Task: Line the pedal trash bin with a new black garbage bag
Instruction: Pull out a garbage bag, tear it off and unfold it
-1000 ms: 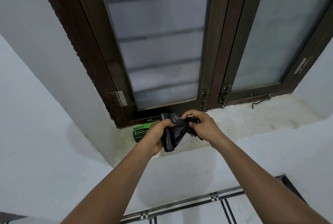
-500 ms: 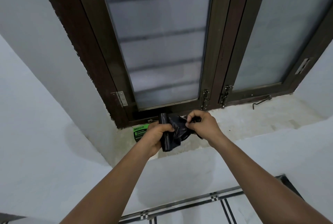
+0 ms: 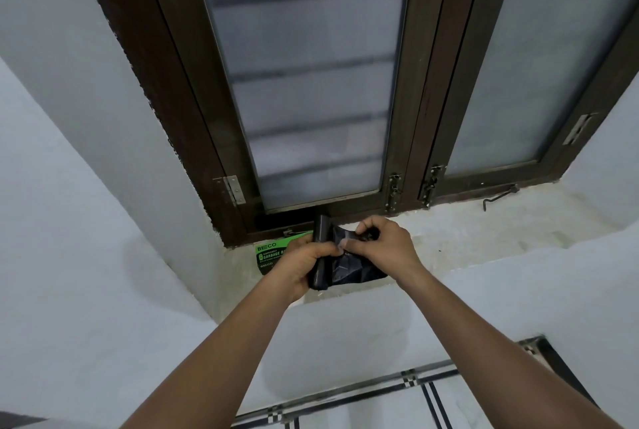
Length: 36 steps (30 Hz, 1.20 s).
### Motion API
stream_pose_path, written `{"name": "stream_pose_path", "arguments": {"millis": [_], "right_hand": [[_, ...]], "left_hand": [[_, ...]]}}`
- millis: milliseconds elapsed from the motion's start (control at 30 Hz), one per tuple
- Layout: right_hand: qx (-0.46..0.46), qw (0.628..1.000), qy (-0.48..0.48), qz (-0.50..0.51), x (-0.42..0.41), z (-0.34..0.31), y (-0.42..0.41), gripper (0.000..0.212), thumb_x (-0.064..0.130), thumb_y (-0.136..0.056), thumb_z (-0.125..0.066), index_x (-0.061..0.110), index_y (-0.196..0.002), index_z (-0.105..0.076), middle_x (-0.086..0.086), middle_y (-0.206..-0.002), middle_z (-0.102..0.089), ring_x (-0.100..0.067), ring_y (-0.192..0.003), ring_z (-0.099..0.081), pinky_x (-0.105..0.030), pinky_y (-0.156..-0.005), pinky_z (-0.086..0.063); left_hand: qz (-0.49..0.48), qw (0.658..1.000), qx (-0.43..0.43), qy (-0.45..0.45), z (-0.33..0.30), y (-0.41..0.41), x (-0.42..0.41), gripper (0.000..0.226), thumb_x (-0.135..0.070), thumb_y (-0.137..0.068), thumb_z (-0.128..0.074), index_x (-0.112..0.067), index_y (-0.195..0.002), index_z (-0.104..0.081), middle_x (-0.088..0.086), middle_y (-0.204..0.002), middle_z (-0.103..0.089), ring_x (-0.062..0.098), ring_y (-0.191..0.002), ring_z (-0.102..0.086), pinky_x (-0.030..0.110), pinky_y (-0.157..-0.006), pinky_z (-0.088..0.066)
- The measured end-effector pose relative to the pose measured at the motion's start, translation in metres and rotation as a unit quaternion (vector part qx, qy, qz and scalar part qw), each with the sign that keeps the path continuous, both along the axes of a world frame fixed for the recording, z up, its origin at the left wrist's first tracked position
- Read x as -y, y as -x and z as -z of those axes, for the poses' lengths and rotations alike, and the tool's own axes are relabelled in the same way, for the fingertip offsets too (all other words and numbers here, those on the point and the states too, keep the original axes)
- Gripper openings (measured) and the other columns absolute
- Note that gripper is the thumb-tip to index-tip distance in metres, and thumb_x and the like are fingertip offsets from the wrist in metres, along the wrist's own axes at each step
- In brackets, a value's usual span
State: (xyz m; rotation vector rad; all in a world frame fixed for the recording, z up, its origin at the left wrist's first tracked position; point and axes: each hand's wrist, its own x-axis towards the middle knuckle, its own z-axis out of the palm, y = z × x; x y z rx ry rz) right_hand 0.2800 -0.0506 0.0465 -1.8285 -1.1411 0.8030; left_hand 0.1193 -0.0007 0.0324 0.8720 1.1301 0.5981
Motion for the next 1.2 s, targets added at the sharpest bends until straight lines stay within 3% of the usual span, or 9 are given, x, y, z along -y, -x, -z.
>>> {"name": "stream_pose_path", "arguments": {"millis": [167, 300, 400, 567, 667, 767, 900, 1000, 1200], "right_hand": [[0.022, 0.999, 0.011, -0.031, 0.002, -0.002, -0.011, 0.025, 0.015, -0.081, -0.074, 0.037, -0.093, -0.071, 0.004, -0.093, -0.073, -0.015, -0.087, -0.069, -0.028, -0.078, -0.055], [0.037, 0.996, 0.047, -0.069, 0.003, -0.006, -0.011, 0.041, 0.0, -0.085, -0.052, 0.031, -0.081, -0.079, 0.016, -0.086, -0.071, -0.002, -0.079, -0.062, -0.005, -0.059, -0.042], [0.018, 0.996, 0.066, -0.051, 0.004, -0.006, -0.009, 0.047, -0.003, -0.083, -0.043, 0.025, -0.082, -0.081, 0.009, -0.09, -0.072, -0.007, -0.076, -0.06, -0.008, -0.049, -0.038], [-0.05, 0.999, 0.02, 0.011, 0.007, -0.002, -0.007, 0.012, 0.023, -0.083, -0.068, 0.021, -0.075, -0.077, 0.005, -0.079, -0.074, -0.011, -0.058, -0.06, -0.02, -0.045, -0.042], [-0.042, 0.999, -0.005, 0.015, 0.007, 0.0, -0.005, 0.023, 0.034, -0.072, -0.085, 0.015, -0.075, -0.071, 0.003, -0.07, -0.071, -0.005, -0.048, -0.059, -0.016, -0.04, -0.039], [-0.007, 0.999, -0.033, 0.023, 0.006, 0.002, -0.007, 0.032, 0.036, -0.068, -0.089, 0.016, -0.076, -0.066, 0.004, -0.072, -0.069, -0.007, -0.059, -0.061, -0.014, -0.047, -0.041], [0.007, 1.0, -0.012, -0.013, 0.005, 0.001, -0.012, 0.028, 0.018, -0.083, -0.075, 0.037, -0.103, -0.07, 0.009, -0.095, -0.067, -0.012, -0.078, -0.066, -0.012, -0.047, -0.044], [0.025, 0.998, -0.011, -0.052, 0.001, 0.0, -0.01, 0.04, 0.002, -0.089, -0.057, 0.038, -0.1, -0.073, 0.013, -0.107, -0.066, -0.01, -0.096, -0.064, -0.014, -0.067, -0.05], [0.005, 0.998, 0.038, -0.056, 0.0, -0.003, -0.01, 0.045, -0.005, -0.085, -0.045, 0.021, -0.084, -0.081, 0.01, -0.077, -0.067, 0.0, -0.047, -0.053, -0.007, -0.036, -0.032]], "left_hand": [[-0.028, 0.999, -0.008, 0.018, 0.002, 0.004, -0.001, 0.035, -0.006, -0.081, -0.066, -0.001, -0.116, -0.07, 0.027, -0.112, -0.074, 0.038, -0.094, -0.071, 0.046, -0.079, -0.061], [-0.033, 0.999, -0.006, 0.034, 0.0, 0.001, 0.003, 0.032, -0.012, -0.08, -0.059, -0.005, -0.11, -0.07, 0.022, -0.102, -0.075, 0.035, -0.089, -0.068, 0.042, -0.081, -0.057], [-0.047, 0.998, 0.002, 0.03, -0.001, -0.001, 0.004, 0.032, -0.014, -0.08, -0.054, -0.006, -0.107, -0.069, 0.02, -0.097, -0.071, 0.034, -0.085, -0.065, 0.037, -0.071, -0.055], [-0.033, 0.999, 0.015, 0.014, 0.001, 0.001, 0.002, 0.018, -0.012, -0.088, -0.061, -0.008, -0.104, -0.068, 0.017, -0.093, -0.075, 0.032, -0.081, -0.07, 0.036, -0.07, -0.057], [-0.032, 0.999, 0.007, -0.016, 0.007, 0.002, -0.001, 0.035, -0.007, -0.082, -0.075, -0.006, -0.117, -0.068, 0.019, -0.104, -0.078, 0.035, -0.091, -0.075, 0.042, -0.077, -0.061], [-0.033, 0.999, 0.033, -0.016, 0.006, 0.003, -0.001, 0.036, -0.004, -0.082, -0.078, -0.002, -0.117, -0.069, 0.021, -0.109, -0.077, 0.037, -0.099, -0.075, 0.044, -0.082, -0.062], [-0.047, 0.998, 0.038, 0.001, 0.003, 0.004, 0.0, 0.029, -0.003, -0.085, -0.073, -0.001, -0.113, -0.069, 0.023, -0.108, -0.076, 0.037, -0.097, -0.075, 0.044, -0.085, -0.062], [-0.049, 0.999, 0.018, 0.002, 0.003, 0.002, 0.001, 0.033, -0.005, -0.084, -0.071, -0.002, -0.116, -0.067, 0.025, -0.109, -0.075, 0.039, -0.097, -0.073, 0.047, -0.087, -0.059], [-0.059, 0.998, 0.022, -0.012, 0.004, 0.0, 0.001, 0.03, -0.008, -0.084, -0.077, -0.005, -0.112, -0.07, 0.021, -0.105, -0.077, 0.039, -0.098, -0.074, 0.047, -0.084, -0.062]]}}
